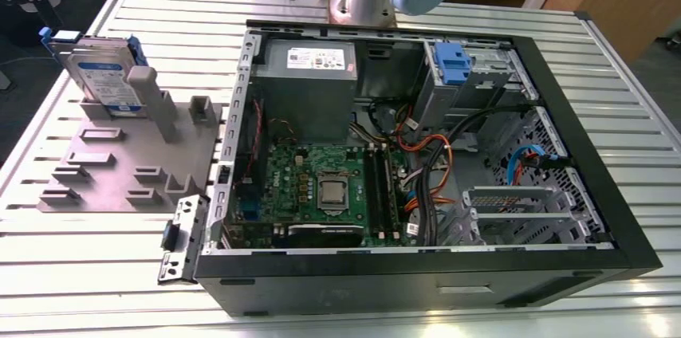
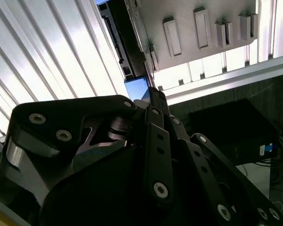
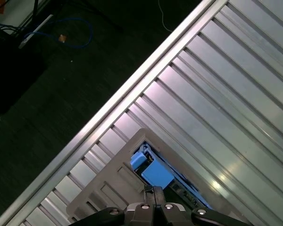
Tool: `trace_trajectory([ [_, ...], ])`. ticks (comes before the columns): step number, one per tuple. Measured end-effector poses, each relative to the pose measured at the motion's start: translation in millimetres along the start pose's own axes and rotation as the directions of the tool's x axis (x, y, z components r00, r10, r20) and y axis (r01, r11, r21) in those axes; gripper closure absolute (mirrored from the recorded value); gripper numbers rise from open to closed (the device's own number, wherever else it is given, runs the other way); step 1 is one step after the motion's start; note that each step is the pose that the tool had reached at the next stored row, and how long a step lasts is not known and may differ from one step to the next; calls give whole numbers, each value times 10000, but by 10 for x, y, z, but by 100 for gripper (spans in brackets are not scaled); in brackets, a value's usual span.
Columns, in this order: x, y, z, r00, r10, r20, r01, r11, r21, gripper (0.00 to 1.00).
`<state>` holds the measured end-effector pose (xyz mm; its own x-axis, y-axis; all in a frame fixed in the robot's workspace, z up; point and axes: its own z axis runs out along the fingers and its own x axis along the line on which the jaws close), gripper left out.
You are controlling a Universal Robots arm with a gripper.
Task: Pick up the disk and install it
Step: 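Pick up the disk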
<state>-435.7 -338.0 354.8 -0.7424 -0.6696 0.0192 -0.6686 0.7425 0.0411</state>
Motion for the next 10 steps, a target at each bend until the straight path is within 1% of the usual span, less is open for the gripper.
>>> trace_trajectory([
  [6, 0, 0, 0, 10000, -6, 0, 6, 10000, 0, 89],
  [10, 0, 0, 0, 9999, -114, -4, 114, 9999, 3, 89],
])
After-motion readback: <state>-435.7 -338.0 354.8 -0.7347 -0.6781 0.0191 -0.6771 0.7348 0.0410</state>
